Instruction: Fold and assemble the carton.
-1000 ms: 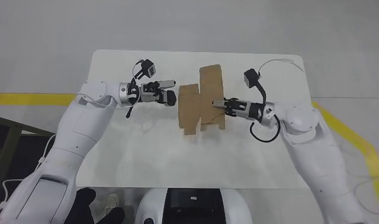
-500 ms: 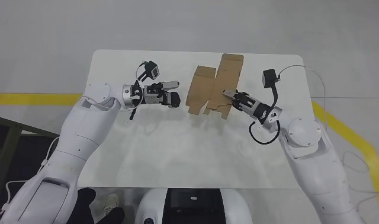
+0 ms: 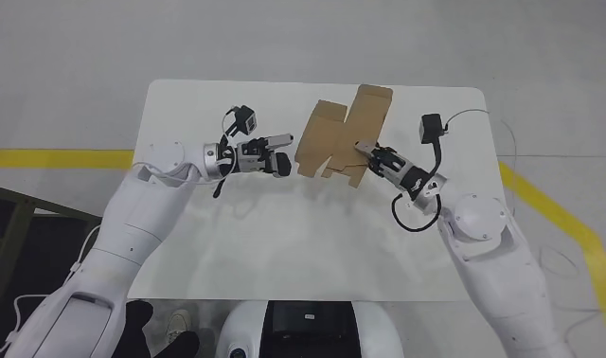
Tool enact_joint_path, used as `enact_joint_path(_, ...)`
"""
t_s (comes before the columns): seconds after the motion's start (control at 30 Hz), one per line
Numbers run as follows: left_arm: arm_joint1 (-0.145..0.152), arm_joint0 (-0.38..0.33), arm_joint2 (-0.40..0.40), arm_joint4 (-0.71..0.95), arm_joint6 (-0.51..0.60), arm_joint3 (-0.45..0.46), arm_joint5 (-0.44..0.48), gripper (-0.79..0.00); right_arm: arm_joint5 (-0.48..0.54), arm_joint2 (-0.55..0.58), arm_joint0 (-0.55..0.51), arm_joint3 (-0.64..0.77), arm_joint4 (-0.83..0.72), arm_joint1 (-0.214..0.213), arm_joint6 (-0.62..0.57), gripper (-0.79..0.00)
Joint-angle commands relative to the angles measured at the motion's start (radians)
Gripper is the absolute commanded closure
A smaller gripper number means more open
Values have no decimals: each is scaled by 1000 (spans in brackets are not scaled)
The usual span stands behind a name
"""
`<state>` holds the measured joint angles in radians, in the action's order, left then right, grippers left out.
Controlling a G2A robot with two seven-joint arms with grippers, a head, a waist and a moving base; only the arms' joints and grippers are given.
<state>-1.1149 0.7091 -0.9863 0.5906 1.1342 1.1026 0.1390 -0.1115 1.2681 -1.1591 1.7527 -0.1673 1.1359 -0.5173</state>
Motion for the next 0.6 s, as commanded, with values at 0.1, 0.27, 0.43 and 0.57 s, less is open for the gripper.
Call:
enact_joint_path(0.1, -4, 18, -5, 6, -45, 11, -7, -785, -54, -31, -10, 44, -13, 12, 118, 0)
enact_joint_path(0.27, -9, 31, -10, 21, -85, 33, 1, -785, -100, -65, -19, 71, -36, 26, 210, 0)
enact_joint_path(0.43, -14, 43, -15, 23, -118, 59, 22, -785, -124, -102, -17, 84, -39, 39, 282, 0)
enact_joint_path(0.57, -18, 54, -19, 24, -139, 67, 26, -785, -136, -131, -10, 97, -9, 47, 315, 0)
